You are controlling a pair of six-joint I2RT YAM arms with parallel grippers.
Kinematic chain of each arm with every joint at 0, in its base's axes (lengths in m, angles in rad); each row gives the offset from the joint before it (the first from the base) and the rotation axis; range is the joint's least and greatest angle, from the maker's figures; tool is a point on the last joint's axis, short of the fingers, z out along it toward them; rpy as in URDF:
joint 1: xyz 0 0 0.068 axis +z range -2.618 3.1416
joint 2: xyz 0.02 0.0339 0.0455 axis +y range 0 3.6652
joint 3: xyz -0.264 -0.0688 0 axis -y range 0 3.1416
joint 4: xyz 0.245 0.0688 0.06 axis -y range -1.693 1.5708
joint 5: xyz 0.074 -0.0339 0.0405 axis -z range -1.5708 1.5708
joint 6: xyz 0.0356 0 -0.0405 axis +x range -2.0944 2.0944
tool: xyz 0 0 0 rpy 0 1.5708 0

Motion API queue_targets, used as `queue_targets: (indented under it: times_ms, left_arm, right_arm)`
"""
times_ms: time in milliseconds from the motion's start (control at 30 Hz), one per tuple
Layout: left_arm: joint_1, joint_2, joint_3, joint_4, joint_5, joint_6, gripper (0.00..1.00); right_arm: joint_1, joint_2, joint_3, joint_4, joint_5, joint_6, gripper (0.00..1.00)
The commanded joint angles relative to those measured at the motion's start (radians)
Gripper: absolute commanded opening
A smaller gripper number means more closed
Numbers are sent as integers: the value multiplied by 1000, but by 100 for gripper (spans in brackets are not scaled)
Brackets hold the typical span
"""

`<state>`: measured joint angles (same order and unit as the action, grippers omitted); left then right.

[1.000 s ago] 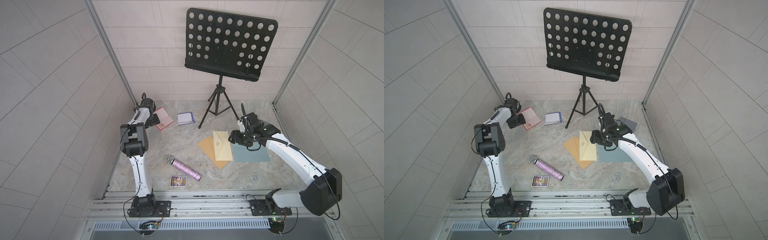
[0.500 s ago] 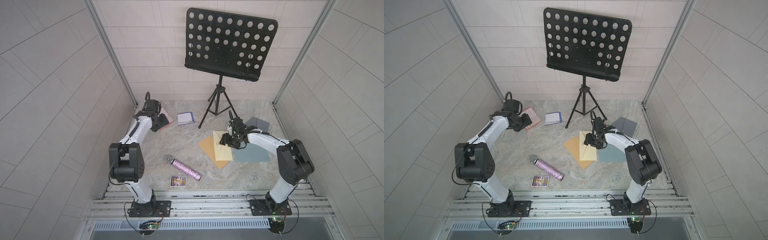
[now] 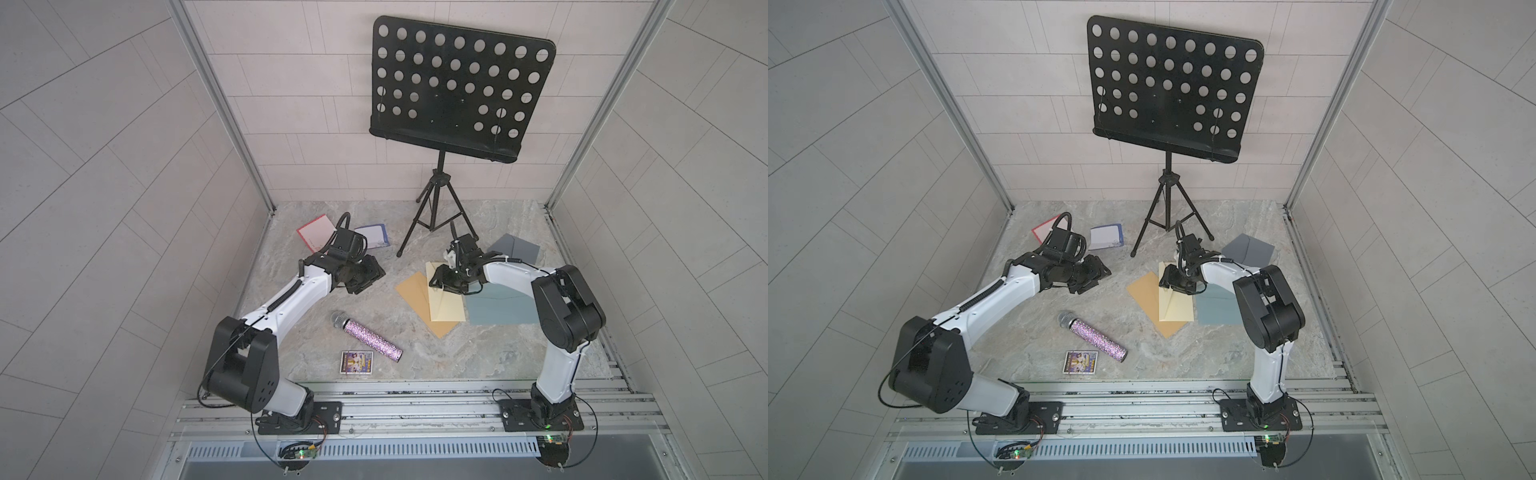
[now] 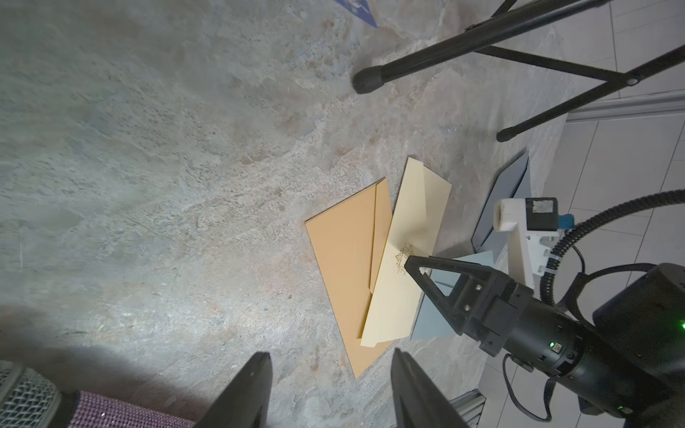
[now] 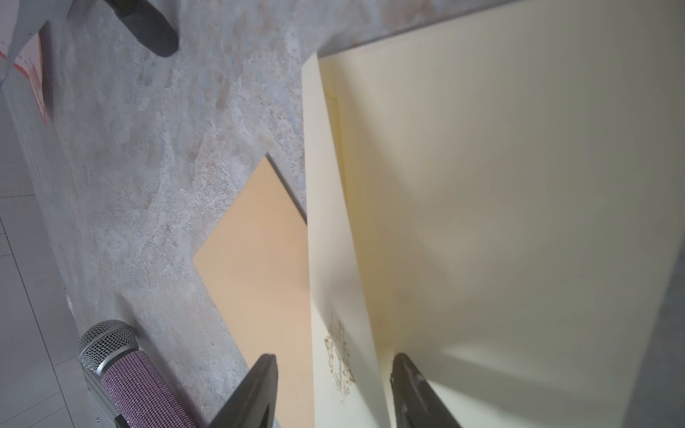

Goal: Take the letter paper out of the envelope
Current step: Pick up the envelope from the envelope.

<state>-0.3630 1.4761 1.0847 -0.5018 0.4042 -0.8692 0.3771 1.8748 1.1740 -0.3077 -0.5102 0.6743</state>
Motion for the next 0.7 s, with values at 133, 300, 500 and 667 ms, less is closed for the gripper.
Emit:
queue_targets:
  times_ms: [133,300,500,667]
  left_arm:
    - [-2,10,7,25,27,-30,58]
    - [-2,17,33,18,47,-44,61]
    - [-3,21,160,-60,76,-93,77]
    - [-2,9,231,-83,106,-164,86]
  right_arm:
    - [20,57,22,37,-21,28,41]
    - [56,52,68,-25,33,-31,0]
    - [166,-92,174,-229,138,-249,0]
    - [239,-250,169,-335,208,-395,0]
